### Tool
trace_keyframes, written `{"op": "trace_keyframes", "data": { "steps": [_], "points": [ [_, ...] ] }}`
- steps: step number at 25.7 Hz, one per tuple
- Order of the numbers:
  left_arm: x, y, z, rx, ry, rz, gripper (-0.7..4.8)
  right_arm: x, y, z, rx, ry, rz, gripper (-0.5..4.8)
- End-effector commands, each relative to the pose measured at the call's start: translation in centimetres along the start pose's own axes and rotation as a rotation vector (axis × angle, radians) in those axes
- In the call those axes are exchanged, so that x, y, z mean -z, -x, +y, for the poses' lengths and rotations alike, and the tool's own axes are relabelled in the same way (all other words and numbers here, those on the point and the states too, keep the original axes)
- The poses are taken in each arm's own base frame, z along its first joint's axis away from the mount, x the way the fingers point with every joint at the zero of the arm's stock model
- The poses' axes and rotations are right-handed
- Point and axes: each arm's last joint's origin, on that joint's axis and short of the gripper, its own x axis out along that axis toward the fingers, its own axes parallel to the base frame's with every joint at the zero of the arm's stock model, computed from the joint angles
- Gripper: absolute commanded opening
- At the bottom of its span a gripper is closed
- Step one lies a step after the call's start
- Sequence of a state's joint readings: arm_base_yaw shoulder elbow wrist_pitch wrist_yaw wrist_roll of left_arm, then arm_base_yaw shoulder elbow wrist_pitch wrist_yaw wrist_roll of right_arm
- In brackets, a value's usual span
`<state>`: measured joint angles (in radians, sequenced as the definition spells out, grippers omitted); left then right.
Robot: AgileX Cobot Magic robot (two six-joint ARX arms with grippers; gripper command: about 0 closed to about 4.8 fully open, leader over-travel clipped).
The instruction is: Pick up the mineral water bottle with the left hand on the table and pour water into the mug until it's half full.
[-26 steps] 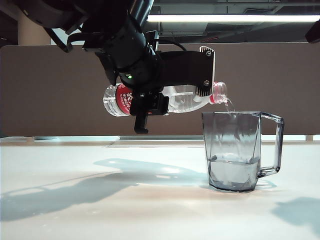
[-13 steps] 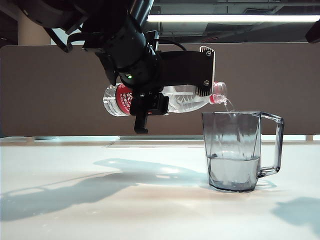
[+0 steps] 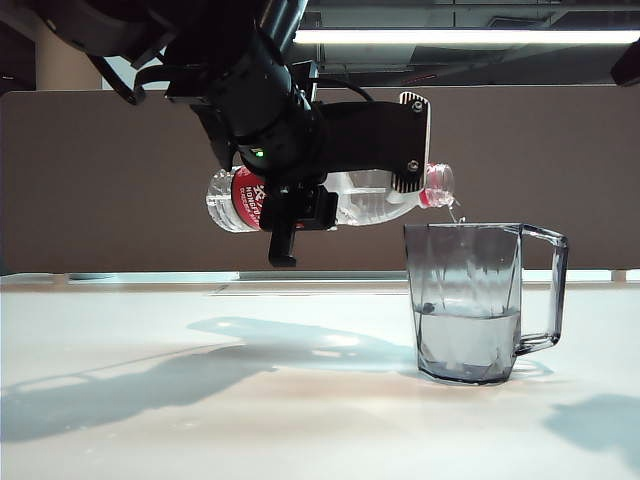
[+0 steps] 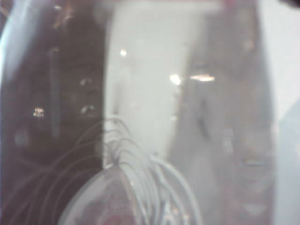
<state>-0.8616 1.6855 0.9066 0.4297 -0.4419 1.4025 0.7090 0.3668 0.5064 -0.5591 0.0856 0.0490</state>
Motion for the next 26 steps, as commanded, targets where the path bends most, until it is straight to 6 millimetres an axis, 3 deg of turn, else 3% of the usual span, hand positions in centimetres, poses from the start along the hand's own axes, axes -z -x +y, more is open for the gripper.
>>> {"op": "trace_keyframes", "data": {
  "steps": [1,9,22,26],
  "points": [
    [-0.08,0.24,1.03,-0.058,0.023,-0.003,1.81,-0.38,0.17,0.02,-0.004,-0.005,-0.025,-0.04],
    [-0.09,0.24,1.03,-0.058,0.037,-0.005,1.81,-0.38,0.17,0.02,-0.004,-0.005,-0.025,-0.04],
    [-0.11,0.25,1.03,-0.052,0.285,-0.026,1.81,-0.38,0.17,0.02,-0.004,-0.005,-0.026,-0.04],
    [-0.12,0.26,1.01,-0.050,0.241,-0.024,1.81,-0.38,0.17,0.02,-0.004,-0.005,-0.026,-0.04]
  ]
}}
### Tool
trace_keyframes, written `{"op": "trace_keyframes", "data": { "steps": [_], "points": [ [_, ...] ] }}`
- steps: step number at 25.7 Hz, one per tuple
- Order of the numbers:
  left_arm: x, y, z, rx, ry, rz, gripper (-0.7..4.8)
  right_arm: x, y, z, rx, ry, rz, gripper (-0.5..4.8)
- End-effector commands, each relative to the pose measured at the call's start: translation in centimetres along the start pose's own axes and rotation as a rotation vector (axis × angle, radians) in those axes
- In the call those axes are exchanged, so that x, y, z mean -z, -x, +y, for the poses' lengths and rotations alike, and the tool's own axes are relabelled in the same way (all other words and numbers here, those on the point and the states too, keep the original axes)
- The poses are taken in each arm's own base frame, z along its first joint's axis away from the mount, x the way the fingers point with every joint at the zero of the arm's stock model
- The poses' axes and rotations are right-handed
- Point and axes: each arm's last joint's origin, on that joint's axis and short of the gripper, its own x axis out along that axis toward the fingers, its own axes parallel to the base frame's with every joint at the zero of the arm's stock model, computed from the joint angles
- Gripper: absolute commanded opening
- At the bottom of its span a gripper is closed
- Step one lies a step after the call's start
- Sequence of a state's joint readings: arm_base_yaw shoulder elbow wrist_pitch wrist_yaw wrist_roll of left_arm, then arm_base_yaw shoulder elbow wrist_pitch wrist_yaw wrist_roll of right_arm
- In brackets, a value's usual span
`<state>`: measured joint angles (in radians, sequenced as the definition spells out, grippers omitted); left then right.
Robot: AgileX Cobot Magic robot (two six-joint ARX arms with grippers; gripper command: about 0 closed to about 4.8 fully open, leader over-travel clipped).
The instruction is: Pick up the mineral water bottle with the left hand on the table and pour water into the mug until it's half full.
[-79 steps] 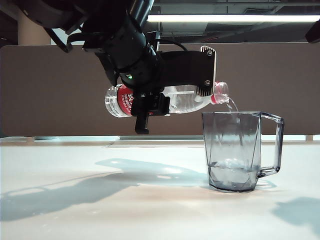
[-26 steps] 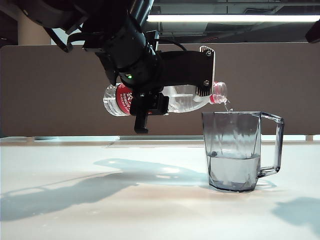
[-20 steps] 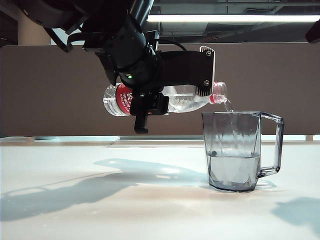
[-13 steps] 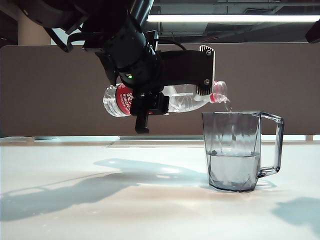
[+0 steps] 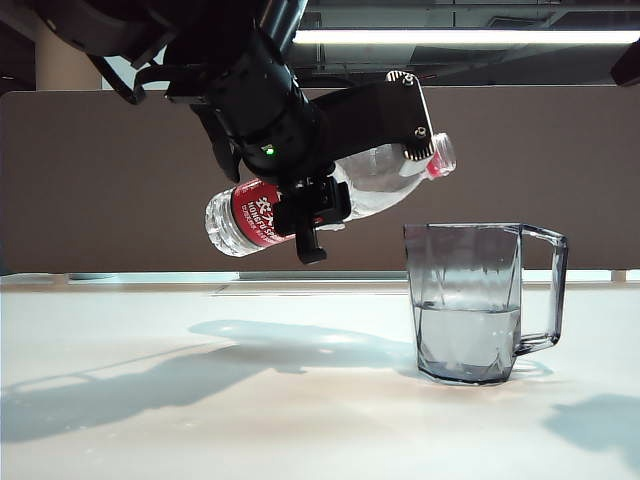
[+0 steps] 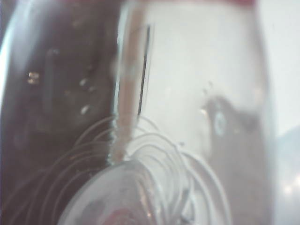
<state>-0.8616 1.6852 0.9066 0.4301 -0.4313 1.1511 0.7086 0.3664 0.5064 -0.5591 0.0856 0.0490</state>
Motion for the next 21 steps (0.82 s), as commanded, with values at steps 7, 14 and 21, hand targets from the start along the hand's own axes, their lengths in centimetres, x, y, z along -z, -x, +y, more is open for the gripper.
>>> {"op": "trace_keyframes", "data": {
  "steps": [7,14,21],
  "points": [
    [-0.4,0.8,1.7,-0.067,0.068,-0.040,1.81,-0.4,0.2,0.0,-0.004,-0.005,-0.026,-0.04],
    [0.2,2.8,4.6,-0.072,0.504,-0.139,1.81,-0.4,0.2,0.0,-0.004,-0.005,-0.026,-0.04],
    [2.5,3.8,6.5,-0.029,0.857,-0.143,1.81,-0.4,0.2,0.0,-0.004,-0.005,-0.026,-0.04]
  ]
}}
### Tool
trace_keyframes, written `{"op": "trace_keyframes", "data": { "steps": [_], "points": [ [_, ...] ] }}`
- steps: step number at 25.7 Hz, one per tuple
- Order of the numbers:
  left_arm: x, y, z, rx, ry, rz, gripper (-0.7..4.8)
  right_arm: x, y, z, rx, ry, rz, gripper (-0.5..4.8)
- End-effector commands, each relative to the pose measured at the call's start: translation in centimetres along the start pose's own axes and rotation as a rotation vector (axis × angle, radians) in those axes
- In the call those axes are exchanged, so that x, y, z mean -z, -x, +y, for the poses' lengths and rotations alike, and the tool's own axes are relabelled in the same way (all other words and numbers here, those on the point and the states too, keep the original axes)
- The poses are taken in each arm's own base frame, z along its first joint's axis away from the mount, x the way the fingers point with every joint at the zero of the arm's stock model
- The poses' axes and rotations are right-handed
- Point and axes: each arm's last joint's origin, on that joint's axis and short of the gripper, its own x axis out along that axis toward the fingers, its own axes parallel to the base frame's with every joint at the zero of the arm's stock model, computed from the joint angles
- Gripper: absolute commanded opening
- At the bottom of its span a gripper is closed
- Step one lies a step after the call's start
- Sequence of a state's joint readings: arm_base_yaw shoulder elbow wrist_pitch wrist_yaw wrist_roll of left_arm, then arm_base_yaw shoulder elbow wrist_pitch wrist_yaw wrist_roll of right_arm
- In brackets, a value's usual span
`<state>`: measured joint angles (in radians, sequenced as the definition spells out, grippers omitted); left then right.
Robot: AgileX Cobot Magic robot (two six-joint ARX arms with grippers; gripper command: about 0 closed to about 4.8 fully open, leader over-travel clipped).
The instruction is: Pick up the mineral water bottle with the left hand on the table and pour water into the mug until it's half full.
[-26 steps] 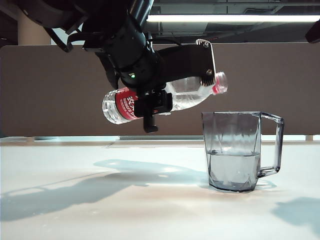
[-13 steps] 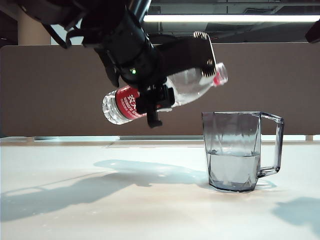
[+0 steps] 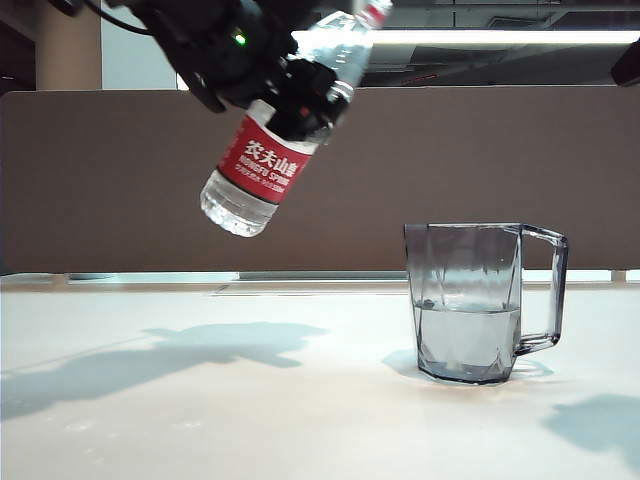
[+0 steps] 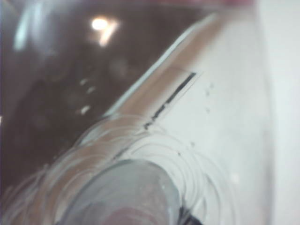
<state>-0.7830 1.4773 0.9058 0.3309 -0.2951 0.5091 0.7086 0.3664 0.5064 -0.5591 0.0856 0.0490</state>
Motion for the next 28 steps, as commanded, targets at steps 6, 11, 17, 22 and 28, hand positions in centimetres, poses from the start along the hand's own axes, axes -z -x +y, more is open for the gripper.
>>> {"op": "trace_keyframes", "data": {
  "steps": [6,11,17,22,28],
  "points": [
    [2.2,1.4,3.1,-0.068,0.379,-0.029,1.81,-0.4,0.2,0.0,-0.004,-0.005,-0.026,-0.04],
    [5.4,2.5,2.8,-0.102,0.499,-0.010,1.81,-0.4,0.2,0.0,-0.004,-0.005,-0.026,-0.04],
    [7.6,3.2,1.7,-0.147,0.592,-0.018,1.81,-0.4,0.2,0.0,-0.005,-0.005,-0.025,-0.04],
    [9.2,3.7,1.3,-0.294,0.618,0.052,1.81,-0.4,0.2,0.0,-0.005,-0.005,-0.025,-0.04],
    [10.2,4.1,1.2,-0.450,0.676,0.092,1.81,-0.4,0.1,0.1,-0.016,-0.005,-0.024,-0.04]
  ]
}}
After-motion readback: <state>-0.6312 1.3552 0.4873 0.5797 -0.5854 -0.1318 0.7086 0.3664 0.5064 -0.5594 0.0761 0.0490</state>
